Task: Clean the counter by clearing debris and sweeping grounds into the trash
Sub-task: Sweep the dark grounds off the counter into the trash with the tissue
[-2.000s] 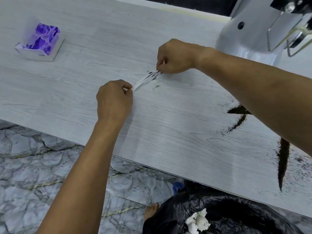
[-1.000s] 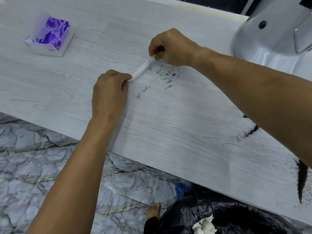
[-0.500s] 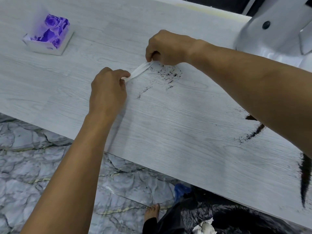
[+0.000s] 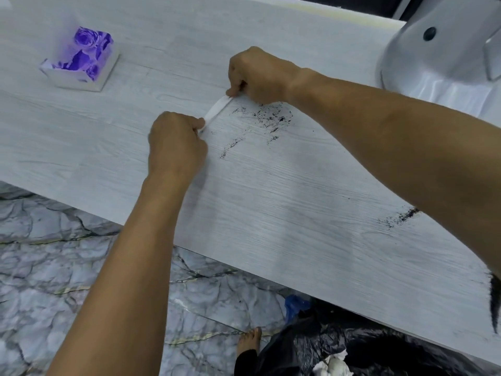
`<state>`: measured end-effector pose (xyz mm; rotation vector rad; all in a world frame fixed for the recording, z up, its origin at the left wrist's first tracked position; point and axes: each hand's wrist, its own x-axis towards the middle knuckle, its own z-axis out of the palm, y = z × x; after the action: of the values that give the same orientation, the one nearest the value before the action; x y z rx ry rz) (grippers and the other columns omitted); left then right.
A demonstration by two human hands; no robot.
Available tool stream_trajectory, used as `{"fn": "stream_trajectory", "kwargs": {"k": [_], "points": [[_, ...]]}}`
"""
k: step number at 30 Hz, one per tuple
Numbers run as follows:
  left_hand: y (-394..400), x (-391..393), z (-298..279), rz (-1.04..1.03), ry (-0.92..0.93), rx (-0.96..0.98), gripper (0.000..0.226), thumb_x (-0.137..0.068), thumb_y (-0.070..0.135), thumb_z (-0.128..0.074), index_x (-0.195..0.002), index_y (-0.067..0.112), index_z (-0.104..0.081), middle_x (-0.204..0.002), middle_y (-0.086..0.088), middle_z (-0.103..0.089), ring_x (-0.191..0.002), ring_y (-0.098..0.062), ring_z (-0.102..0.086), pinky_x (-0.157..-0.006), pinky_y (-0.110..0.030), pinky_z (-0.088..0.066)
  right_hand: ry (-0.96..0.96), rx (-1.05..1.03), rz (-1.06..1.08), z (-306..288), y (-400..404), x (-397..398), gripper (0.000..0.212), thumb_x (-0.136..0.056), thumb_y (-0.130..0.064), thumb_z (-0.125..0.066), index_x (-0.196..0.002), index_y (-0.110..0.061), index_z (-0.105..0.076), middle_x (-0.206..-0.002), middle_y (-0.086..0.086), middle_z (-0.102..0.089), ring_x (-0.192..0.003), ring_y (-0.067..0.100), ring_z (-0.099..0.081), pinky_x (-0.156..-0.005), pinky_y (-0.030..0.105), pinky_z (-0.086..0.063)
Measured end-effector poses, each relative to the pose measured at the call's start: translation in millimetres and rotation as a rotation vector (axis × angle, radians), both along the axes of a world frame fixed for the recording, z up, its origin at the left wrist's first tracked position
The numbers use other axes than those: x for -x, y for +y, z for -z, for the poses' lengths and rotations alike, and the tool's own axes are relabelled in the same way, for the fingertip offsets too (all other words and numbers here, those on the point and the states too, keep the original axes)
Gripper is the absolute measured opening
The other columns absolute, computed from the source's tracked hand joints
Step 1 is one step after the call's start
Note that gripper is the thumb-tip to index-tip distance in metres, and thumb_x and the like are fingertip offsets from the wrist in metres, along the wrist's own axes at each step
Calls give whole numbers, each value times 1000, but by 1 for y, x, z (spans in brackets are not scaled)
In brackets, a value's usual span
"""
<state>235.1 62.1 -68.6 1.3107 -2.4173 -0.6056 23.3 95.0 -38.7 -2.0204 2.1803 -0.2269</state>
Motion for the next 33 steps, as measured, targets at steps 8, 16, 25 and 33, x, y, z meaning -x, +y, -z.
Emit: {"fn": "stream_trajectory", "kwargs": {"k": [8,16,25,33], "points": [[132,35,-6,197,-8,-77,42,-91,4,-54,-130,15,-63,-110,-12,-53,-94,-30,-58,-79,-33,-50,100,51,-54,3,111,43,20,-92,-20,-68,-85,-3,-77,-94,9,-69,-81,28,-64,-72,28,-46],[266,55,-11,407,-23,-151,41,-97,2,-47,-136,12,-55,-108,-8,-44,-86,-21,-42,-65,-28,-37,128,18,14,-3,283,62,14,-79,4,-73,-90,-2,-79,-96,12,-69,-80,33,-67,-70,41,-57],[151,17,-35,355,112,-117,39,-96,9,-56,-132,23,-62,-110,-5,-51,-102,-21,-56,-76,-21,-42,135,122,34,-34,200,33,33,-84,12,-61,-99,-10,-79,-106,9,-69,-89,30,-67,-77,34,-56],[-31,-69,-26,7,15,86,30,-96,7,-56,-120,17,-71,-110,-6,-65,-94,-21,-61,-76,-14,-34,77,97,-81,-12,-38,-43,35,-91,3,-55,-109,-18,-76,-116,1,-64,-110,21,-58,-91,32,-49]]}}
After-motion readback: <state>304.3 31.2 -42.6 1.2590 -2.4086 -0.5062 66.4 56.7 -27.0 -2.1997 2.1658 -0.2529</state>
